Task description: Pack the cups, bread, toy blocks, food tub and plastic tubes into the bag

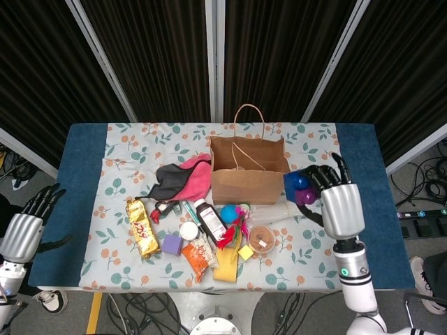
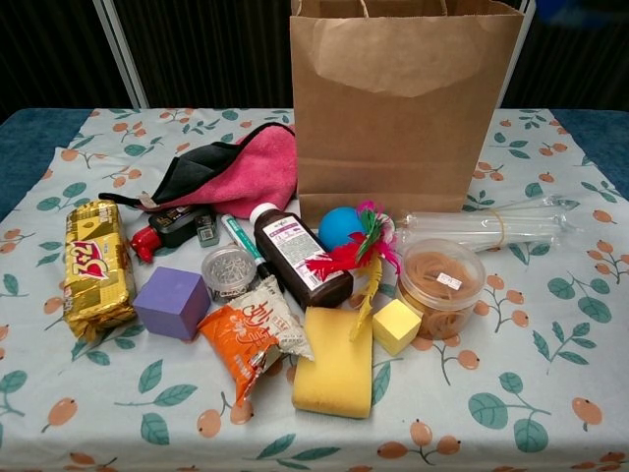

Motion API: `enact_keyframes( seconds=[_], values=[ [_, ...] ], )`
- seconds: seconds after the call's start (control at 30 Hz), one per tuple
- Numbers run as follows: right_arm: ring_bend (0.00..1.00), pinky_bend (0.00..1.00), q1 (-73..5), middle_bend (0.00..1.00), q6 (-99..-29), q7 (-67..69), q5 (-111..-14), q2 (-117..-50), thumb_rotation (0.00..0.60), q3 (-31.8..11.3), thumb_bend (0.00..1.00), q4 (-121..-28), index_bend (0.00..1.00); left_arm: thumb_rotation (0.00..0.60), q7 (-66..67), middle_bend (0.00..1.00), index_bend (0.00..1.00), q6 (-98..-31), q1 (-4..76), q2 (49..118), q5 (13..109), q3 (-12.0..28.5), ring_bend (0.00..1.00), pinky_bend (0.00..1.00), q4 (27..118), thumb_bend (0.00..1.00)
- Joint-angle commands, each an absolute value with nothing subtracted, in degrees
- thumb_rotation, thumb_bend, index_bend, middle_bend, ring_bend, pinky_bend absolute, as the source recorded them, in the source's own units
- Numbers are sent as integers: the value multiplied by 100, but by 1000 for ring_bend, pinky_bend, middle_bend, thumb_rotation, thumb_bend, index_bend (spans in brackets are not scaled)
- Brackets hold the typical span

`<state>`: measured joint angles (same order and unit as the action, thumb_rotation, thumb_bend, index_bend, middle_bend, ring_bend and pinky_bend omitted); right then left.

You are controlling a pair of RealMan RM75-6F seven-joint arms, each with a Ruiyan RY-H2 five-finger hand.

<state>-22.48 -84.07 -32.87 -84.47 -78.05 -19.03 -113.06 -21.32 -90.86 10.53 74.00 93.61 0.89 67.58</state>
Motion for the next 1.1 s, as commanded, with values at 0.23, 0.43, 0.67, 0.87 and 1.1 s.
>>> enact_keyframes(
  seconds=[0.23, 0.43, 0.67, 0.87, 1.1],
  values=[
    [321, 129, -3684, 481, -7724, -4256, -6957, -8413, 600, -2943, 175, -10546, 489, 600, -2030, 155, 132, -9048, 1113, 7305, 9354, 135, 84, 203, 6850, 31],
    [322, 130, -4170, 481, -7543, -4452, -6447, -8941, 600, -2886, 176, -9772, 488, 600, -2026, 155, 132, -8998, 1102, 7311, 9304, 128, 84, 203, 6850, 31],
    [275, 110, -4317, 422, -7466, -4396, -6254, -9062, 600, -2691, 95, -9674, 436, 600, -2080, 155, 133, -8999, 1098, 7307, 9281, 141, 84, 203, 6806, 30],
    [82, 0, -4336, 244, -7358, -4223, -6157, -8852, 600, -2630, 0, -9919, 173, 600, -2080, 155, 133, -9012, 1094, 7329, 9303, 126, 84, 203, 6805, 31],
    [37, 0, -4320, 189, -7532, -4052, -6191, -8658, 600, -2648, 0, -10127, 121, 600, -2052, 155, 132, -9033, 1091, 7323, 9318, 123, 84, 203, 6837, 30]
  ],
)
